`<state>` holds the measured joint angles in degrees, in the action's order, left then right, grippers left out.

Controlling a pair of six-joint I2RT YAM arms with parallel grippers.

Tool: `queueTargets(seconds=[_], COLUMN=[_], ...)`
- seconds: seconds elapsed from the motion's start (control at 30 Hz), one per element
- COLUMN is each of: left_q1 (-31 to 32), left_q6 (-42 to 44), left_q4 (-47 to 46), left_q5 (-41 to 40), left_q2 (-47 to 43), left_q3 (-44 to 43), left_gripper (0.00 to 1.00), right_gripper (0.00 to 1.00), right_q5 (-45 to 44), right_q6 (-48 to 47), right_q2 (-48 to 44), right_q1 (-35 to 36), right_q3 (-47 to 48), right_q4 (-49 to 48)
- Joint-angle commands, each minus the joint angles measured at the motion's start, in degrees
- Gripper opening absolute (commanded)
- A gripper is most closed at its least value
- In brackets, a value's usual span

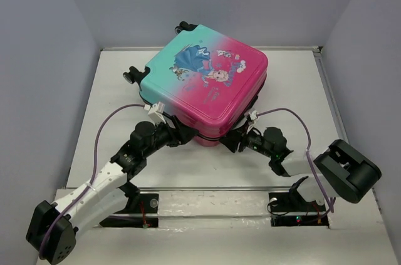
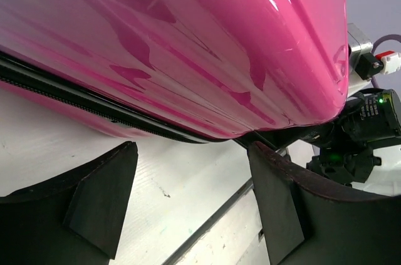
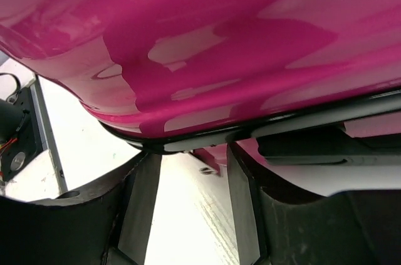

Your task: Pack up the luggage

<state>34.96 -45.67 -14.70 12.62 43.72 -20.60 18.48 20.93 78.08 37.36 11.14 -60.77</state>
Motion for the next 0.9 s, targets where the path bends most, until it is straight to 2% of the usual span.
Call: queueTargets(seconds=[0.0,0.07,0.13,0.17,0.23,0.3,0.4,0.5,0.57,0.6,0.63,0.77,0.87], left_q1=[1.60,2.13,2.66,2.92,3.45,4.41,5.64,6.17,6.35,6.61,6.61,7.14,8.71], left_q6=[-1.09,-1.26,-1.35,-1.44,-1.44,-1.53,-2.05,-1.79,-1.35,-0.57,-0.56,-0.03,0.40], left_q4=[-4.81,-4.99,-5.42,-5.60,-5.86,-7.27,-9.81,-11.75,-12.45,-12.63,-12.64,-13.42,-13.51], left_q5=[-1.19,-1.98,-2.16,-2.42,-3.04,-3.48,-3.92,-4.10,-4.27,-4.53,-4.62,-5.06,-4.98], left_q2=[0.83,1.10,1.54,1.97,2.85,4.34,6.97,10.22,11.81,13.82,13.84,17.87,20.86], left_q3=[0.21,-0.05,-0.32,-0.67,-1.02,-1.37,-2.16,-4.87,-6.72,-9.69,-9.72,-14.89,-17.27], left_gripper=[0.81,0.81,0.81,0.81,0.81,0.81,0.80,0.80,0.80,0.80,0.80,0.80,0.79], right_gripper=[0.52,0.51,0.39,0.29,0.21,0.08,0.07,0.07,0.07,0.07,0.07,0.07,0.07], right_q5=[-2.22,-1.78,-1.60,-1.61,-1.25,-1.25,-2.74,-8.17,-16.14,-22.81,-25.40,-36.81,-40.44], right_q6=[-2.64,-2.65,-2.21,-1.25,-0.02,1.21,2.09,2.10,1.22,0.70,0.69,1.65,2.98], right_q2=[2.41,4.09,6.11,7.51,8.65,9.54,8.50,5.60,0.88,-2.64,-2.67,-9.95,-10.58], right_q1=[0.96,0.96,0.96,0.96,0.96,0.96,2.35,7.88,12.53,20.04,20.12,31.52,36.79], right_q3=[0.46,0.90,1.17,0.99,0.82,0.38,-0.93,-1.64,-1.21,-0.16,0.55,5.02,9.32], right_q4=[-11.55,-15.07,-18.48,-20.07,-23.06,-25.27,-24.84,-17.74,-6.68,2.41,7.20,25.73,32.89])
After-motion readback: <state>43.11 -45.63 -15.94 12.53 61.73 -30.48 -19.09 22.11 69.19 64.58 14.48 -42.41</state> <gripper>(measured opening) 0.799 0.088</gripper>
